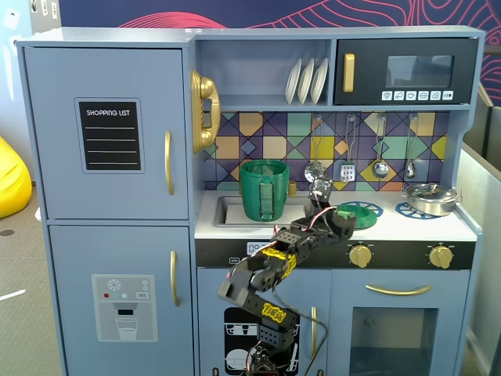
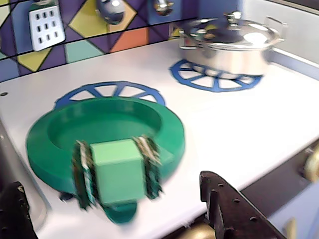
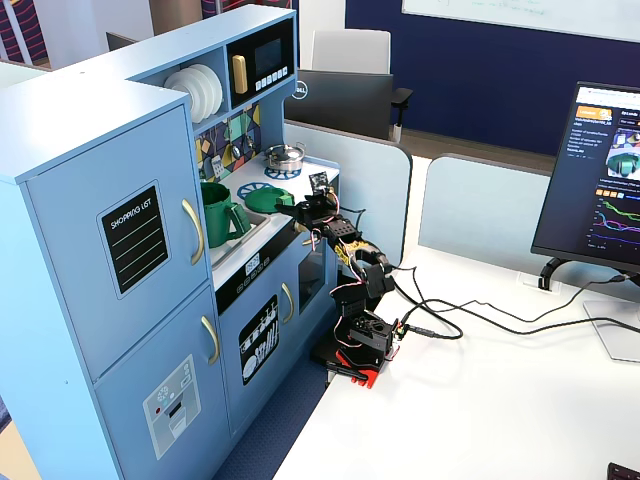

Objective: Pick up the lid from the counter and put it on the green recipient

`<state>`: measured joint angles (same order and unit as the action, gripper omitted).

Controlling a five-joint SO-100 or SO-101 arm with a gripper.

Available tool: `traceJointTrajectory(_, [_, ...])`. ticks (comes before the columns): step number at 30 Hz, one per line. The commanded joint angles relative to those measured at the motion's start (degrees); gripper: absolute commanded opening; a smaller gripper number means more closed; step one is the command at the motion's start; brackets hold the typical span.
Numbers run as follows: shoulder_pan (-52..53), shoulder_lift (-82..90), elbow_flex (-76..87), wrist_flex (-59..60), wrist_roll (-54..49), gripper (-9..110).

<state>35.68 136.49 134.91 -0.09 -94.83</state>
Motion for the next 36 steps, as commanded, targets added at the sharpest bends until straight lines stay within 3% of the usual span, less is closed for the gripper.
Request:
traceJointTrajectory(1, [-1.7, -5.3, -7.6, -3.0, -1.1, 38])
traceJointTrajectory(17, [-3.9, -18.8, -16.8, -5.4, -2.5, 32])
traceJointTrajectory(18, [-4.0, -19.1, -17.1, -5.2, -2.4, 29])
traceJointTrajectory(19, [-4.2, -19.2, -17.3, -4.7, -3.3, 21])
traceJointTrajectory(20, [-4.7, -19.2, -17.3, -4.6, -4.6, 5])
traceJointTrajectory(21, [-4.8, -19.2, -17.3, -4.7, -3.7, 0])
traceJointTrajectory(31, [-6.2, -18.8, -25.3, -2.0, 0.1, 0])
traceJointTrajectory(36, [-8.5, -18.0, -36.9, 6.3, 1.8, 0])
